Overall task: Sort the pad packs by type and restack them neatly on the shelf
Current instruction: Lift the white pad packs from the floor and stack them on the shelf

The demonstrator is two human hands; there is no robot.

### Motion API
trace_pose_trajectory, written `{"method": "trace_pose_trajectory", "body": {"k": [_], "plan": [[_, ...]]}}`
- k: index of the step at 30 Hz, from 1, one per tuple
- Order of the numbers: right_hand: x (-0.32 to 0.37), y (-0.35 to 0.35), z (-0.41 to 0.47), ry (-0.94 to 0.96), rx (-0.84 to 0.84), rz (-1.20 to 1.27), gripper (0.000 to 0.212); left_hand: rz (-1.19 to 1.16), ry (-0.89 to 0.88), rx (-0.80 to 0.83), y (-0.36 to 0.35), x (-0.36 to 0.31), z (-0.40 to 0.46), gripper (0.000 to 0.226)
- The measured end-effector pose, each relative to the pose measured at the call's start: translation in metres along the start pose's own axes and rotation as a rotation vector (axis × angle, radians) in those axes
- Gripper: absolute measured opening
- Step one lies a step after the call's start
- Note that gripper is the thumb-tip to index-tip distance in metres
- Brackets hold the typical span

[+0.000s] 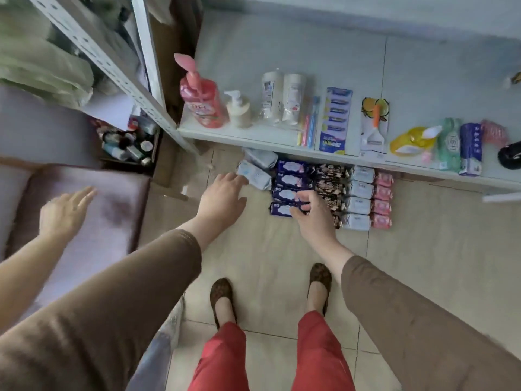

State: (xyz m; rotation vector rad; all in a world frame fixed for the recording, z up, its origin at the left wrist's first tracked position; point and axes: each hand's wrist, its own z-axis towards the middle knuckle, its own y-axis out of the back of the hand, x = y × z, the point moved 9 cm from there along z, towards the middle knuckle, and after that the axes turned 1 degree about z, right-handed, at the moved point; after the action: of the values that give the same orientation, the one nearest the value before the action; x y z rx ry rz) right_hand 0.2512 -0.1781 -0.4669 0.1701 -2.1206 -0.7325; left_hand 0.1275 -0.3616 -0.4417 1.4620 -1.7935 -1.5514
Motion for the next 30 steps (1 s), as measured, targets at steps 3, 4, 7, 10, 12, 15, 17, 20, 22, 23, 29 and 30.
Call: {"method": "trace_pose_trajectory", "body": {"k": [3,4,7,10,12,15,17,20,22,23,29,30], "plan": [[-0.050,-0.023,0.030,-0.052,0.069,0.010,0.034,0.003,0.099,0.037,-0.065,0.004,0.009,0.040],[-0.067,-0.033,0.039,-0.071,0.104,0.015,0.035,0.002,0.137,0.052,-0.087,0.007,0.013,0.041],[-0.115,-0.061,0.072,-0.070,0.185,-0.014,0.041,0.012,0.215,0.057,-0.147,0.017,0.031,0.043],[-0.151,-0.096,0.110,-0.009,0.246,-0.050,0.053,0.008,0.254,0.016,-0.197,0.031,0.059,0.047],[-0.168,-0.122,0.137,0.049,0.261,-0.102,0.059,0.007,0.262,-0.024,-0.224,0.045,0.083,0.051],[-0.188,-0.157,0.183,0.159,0.226,-0.212,0.066,0.029,0.246,-0.090,-0.255,0.072,0.127,0.056],[-0.194,-0.179,0.213,0.251,0.160,-0.332,0.074,0.048,0.244,-0.143,-0.270,0.093,0.156,0.057],[-0.191,-0.210,0.252,0.368,0.032,-0.505,0.083,0.057,0.230,-0.208,-0.288,0.120,0.197,0.056],[-0.189,-0.230,0.272,0.427,-0.028,-0.592,0.087,0.064,0.209,-0.227,-0.298,0.136,0.225,0.057],[-0.188,-0.240,0.281,0.453,-0.050,-0.623,0.088,0.077,0.203,-0.230,-0.302,0.143,0.240,0.059],[-0.188,-0.276,0.320,0.545,-0.124,-0.785,0.088,0.173,0.119,-0.216,-0.307,0.156,0.330,0.070],[-0.186,-0.280,0.323,0.568,-0.133,-0.801,0.084,0.196,0.092,-0.198,-0.308,0.154,0.343,0.074]]}}
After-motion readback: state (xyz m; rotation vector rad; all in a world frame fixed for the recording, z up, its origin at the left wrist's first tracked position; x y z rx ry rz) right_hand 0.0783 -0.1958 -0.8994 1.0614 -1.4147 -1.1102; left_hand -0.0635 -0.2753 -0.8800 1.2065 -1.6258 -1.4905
